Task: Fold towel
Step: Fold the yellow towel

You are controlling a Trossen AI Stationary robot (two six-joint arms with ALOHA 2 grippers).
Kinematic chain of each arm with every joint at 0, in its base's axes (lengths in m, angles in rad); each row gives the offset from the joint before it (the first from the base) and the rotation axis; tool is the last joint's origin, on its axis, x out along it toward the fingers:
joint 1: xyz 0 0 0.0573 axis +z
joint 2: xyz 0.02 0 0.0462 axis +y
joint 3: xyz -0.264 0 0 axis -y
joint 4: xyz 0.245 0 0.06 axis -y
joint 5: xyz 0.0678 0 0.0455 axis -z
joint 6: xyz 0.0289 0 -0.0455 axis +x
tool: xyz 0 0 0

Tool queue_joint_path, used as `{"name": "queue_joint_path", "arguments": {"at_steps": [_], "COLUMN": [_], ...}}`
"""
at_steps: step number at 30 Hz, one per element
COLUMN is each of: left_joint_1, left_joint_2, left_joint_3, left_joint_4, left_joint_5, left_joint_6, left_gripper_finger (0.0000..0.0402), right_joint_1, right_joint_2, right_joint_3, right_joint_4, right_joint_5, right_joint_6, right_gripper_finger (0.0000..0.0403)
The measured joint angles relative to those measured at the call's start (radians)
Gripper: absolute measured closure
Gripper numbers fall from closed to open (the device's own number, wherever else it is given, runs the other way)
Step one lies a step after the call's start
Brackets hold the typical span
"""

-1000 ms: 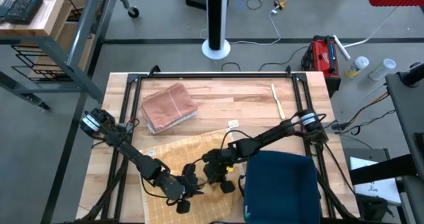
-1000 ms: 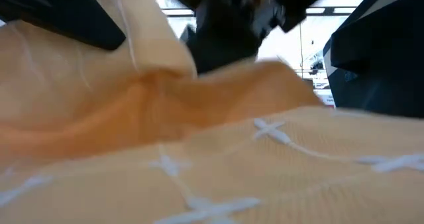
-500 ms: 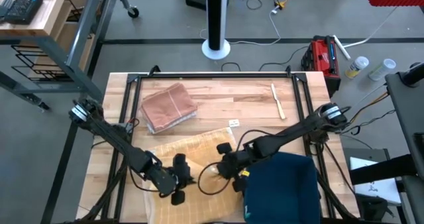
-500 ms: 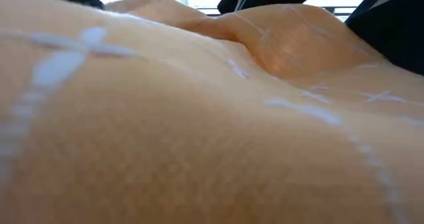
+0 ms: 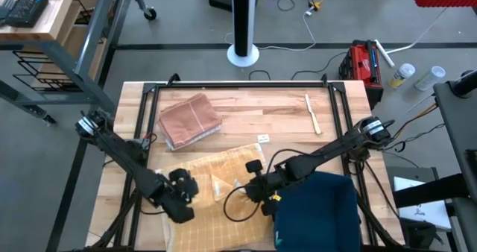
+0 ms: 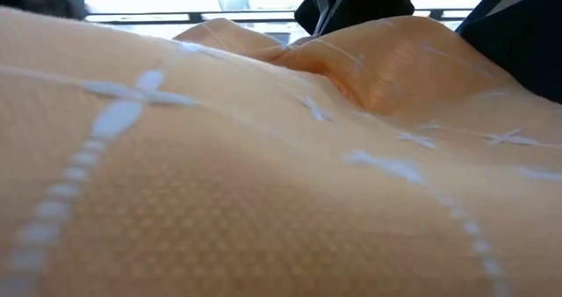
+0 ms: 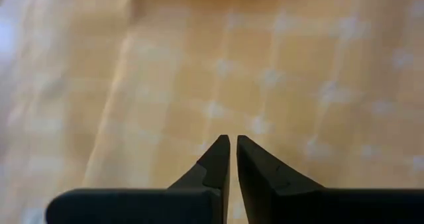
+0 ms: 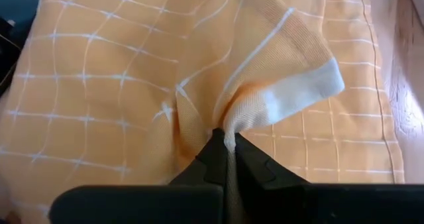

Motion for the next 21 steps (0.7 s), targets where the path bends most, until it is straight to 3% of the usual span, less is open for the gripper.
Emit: {"name": "queue_joint_path", "arguments": {"at_steps": [9, 17, 21], "left_joint_1": [-0.06, -0.064, -0.069], "left_joint_2": [0.017, 0.011, -0.002], "left_joint_3": [-0.026, -0.189, -0.23], "left_joint_4": [-0.188, -0.181, -0.116], "left_joint_5": [-0.128, 0.025, 0.007], "left_joint_6": [-0.222, -0.454, -0.495], "left_gripper_finger": [0.0375, 0.0321, 0.0288], "right_joint_1": [0.0, 0.0, 0.0], "right_joint_2": [0.001, 0.001, 0.001], "right_joint_3": [-0.01, -0.011, -0.013], "right_joint_4": [0.007, 0.008, 0.009], "right_joint_5": [0.0, -0.001, -0.001], "right_joint_6": [0.001, 0.008, 0.002], "right_gripper_finger": [0.0403, 0.0403, 0.0403]}}
